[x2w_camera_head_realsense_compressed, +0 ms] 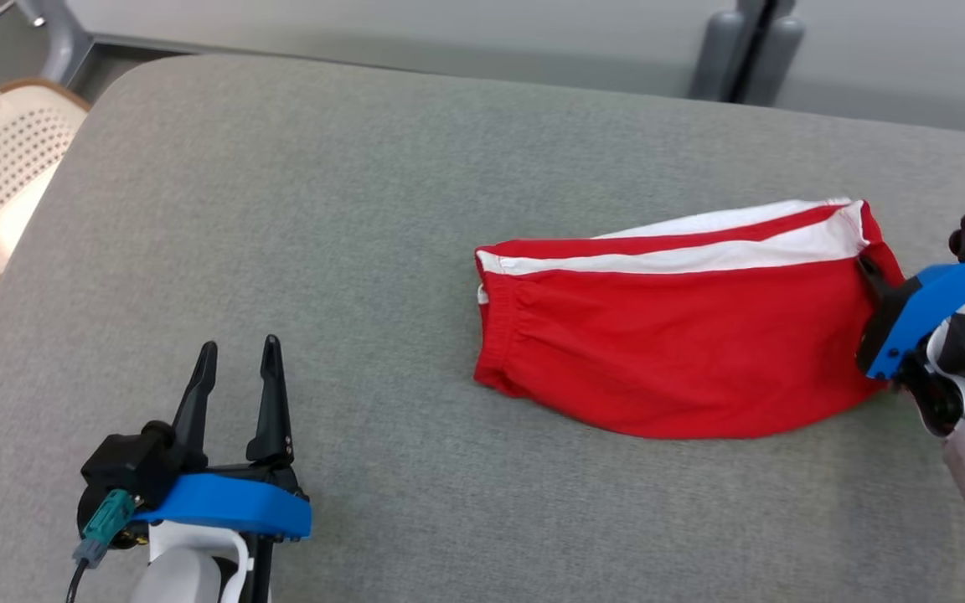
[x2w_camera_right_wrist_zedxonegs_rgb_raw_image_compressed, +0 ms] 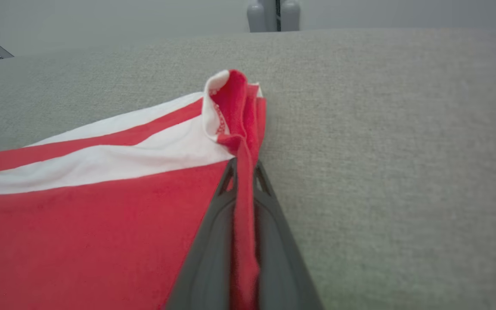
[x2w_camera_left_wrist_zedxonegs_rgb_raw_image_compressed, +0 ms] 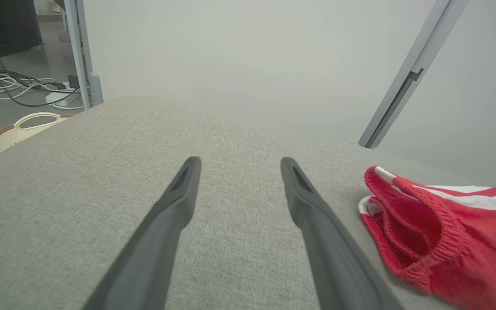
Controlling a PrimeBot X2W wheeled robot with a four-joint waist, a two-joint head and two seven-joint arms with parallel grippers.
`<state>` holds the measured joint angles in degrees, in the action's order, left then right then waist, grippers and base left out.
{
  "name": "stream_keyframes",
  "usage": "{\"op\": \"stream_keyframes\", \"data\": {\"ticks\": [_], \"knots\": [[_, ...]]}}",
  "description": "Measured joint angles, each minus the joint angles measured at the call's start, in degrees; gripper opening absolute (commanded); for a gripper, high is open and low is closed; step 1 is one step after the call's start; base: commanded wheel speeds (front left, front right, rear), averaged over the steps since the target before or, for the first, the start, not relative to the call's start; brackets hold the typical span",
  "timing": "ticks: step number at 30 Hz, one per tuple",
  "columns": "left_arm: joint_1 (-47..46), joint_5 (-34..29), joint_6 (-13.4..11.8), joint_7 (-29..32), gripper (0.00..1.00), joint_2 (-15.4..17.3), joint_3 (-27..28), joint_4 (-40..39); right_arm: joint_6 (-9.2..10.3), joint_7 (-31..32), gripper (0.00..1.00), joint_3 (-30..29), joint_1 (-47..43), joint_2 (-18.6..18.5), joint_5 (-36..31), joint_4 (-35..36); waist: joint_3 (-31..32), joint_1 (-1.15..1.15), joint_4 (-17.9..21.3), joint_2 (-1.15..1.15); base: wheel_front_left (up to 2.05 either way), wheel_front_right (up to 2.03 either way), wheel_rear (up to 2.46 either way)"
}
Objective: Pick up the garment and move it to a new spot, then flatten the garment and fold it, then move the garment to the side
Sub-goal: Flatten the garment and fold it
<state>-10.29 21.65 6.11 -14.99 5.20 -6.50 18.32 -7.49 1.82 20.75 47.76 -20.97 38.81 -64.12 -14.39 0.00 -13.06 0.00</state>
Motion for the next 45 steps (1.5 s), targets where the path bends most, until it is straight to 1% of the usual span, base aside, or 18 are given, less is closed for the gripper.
{"op": "stream_keyframes", "data": {"ticks": [3, 8, 13, 16, 18, 21, 27, 30, 32, 36, 37, 38, 42, 45], "knots": [[1.2, -0.6, 0.0, 0.0, 1.00, 0.8, 0.5, -0.8, 0.00, -1.8, 0.00, -0.7, -1.6, -1.0, -1.2, 0.5, 1.2, 0.00, 1.9, 0.00, 0.00, 0.00, 0.00], [3.7, -0.8, -0.1, 0.0, 1.00, 1.1, 0.2, -1.3, 0.00, -3.9, 0.00, -2.7, -3.5, -2.3, -4.6, -0.4, 3.6, 0.00, 4.8, 0.00, 0.00, 0.00, 0.00], [5.0, -0.7, -0.3, 0.8, 1.00, 1.1, -0.5, -2.0, 0.00, -4.3, 0.00, -4.4, -3.6, -3.1, -8.3, -1.6, 6.2, 0.00, 6.1, 0.00, 0.00, 0.00, 0.00], [5.6, -0.7, -0.4, 1.3, 1.00, 1.1, -1.2, -2.3, 0.00, -3.3, 0.00, -4.5, -3.4, -2.5, -10.7, -1.4, 7.3, -0.01, 6.1, 0.00, 0.00, 0.00, 0.00], [5.9, -0.6, -0.4, 1.5, 1.00, 1.1, -1.4, -2.5, 0.01, -2.3, 0.00, -4.5, -2.7, -1.4, -12.2, -0.7, 7.9, 0.00, 5.7, 0.00, 0.00, 0.00, 0.00], [6.5, -0.9, -0.7, 1.9, 1.00, 1.4, -1.7, -2.7, 0.01, 0.3, 0.00, -3.8, -1.3, 1.5, -14.7, 1.2, 8.6, 0.00, 5.0, 0.00, 0.00, 0.00, 0.00], [6.5, -1.2, -1.0, 2.4, 1.00, 1.7, -2.3, -3.3, 0.00, 8.3, 0.00, 0.0, 0.2, 10.5, -18.5, 6.4, 8.9, 0.00, 3.8, 0.00, 0.00, 0.00, 0.00], [5.9, -1.1, -1.0, 2.5, 1.00, 1.6, -2.8, -3.5, 0.00, 12.3, 0.00, 2.0, 0.3, 14.2, -19.7, 7.9, 8.7, 0.00, 3.1, 0.00, 0.00, 0.00, 0.00], [5.3, -1.0, -1.0, 2.5, 1.00, 1.5, -3.1, -3.5, 0.00, 14.6, 0.00, 3.0, 0.3, 15.7, -20.2, 8.3, 8.6, 0.00, 2.5, 0.00, 0.00, 0.00, 0.00], [4.5, -0.7, -0.8, 2.5, 1.00, 1.4, -3.7, -3.2, 0.00, 16.8, 0.00, 4.2, 0.2, 17.1, -20.6, 8.6, 8.3, 0.00, 1.4, 0.00, 0.00, 0.00, 0.00], [4.3, -0.6, -0.8, 2.5, 1.00, 1.3, -3.8, -3.1, 0.00, 16.8, 0.42, 4.4, 0.2, 17.3, -20.6, 8.7, 8.2, 0.00, 1.2, 0.00, 0.00, 0.00, 0.00], [4.2, -0.6, -0.7, 2.5, 1.00, 1.3, -3.9, -2.9, 0.00, 16.8, 1.00, 4.5, 0.2, 17.5, -20.7, 8.8, 8.1, 0.00, 0.9, 0.00, 0.00, 0.00, 0.00], [3.9, -0.4, -0.7, 2.3, 1.00, 1.2, -4.0, -2.4, 0.00, 16.8, 1.00, 5.0, -0.2, 17.8, -19.4, 9.8, 7.9, 0.00, 0.5, 0.00, 0.00, 0.00, 0.00], [3.9, 0.0, -0.8, 2.2, 1.00, 1.3, -3.9, -2.2, 0.00, 16.8, 1.00, 6.5, -0.6, 18.0, -17.4, 12.7, 8.0, 0.00, 0.8, 0.00, 0.00, 0.00, 0.00]]}}
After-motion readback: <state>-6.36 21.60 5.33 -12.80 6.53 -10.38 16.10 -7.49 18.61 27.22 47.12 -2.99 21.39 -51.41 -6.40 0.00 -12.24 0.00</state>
